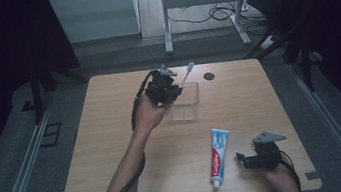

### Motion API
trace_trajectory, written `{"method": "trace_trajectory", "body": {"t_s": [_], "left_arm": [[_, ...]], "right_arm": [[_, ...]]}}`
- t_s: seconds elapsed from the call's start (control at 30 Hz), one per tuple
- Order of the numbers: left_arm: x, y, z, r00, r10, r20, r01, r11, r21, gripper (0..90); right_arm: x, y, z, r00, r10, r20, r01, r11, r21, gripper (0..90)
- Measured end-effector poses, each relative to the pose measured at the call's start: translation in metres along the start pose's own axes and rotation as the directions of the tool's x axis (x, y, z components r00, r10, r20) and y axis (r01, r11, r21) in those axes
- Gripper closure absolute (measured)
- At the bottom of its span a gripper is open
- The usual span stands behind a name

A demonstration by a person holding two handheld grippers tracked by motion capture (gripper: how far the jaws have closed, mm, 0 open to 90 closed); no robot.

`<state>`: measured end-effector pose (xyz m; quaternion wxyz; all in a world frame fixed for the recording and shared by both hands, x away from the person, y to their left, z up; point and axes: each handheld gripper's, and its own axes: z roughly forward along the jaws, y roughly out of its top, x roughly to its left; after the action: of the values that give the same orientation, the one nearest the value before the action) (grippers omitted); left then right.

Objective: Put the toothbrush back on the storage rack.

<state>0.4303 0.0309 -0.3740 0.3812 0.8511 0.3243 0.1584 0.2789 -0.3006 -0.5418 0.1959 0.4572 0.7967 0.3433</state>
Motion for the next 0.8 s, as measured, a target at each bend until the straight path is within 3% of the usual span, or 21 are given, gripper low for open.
{"method": "trace_trajectory", "body": {"t_s": [0.8], "left_arm": [[0.004, 0.026, 0.034, 0.9998, 0.002, -0.021, -0.002, 0.9996, -0.029, 78.9]], "right_arm": [[0.000, 0.000, 0.000, 1.0000, -0.005, -0.004, 0.005, 1.000, 0.000, 12.6]]}}
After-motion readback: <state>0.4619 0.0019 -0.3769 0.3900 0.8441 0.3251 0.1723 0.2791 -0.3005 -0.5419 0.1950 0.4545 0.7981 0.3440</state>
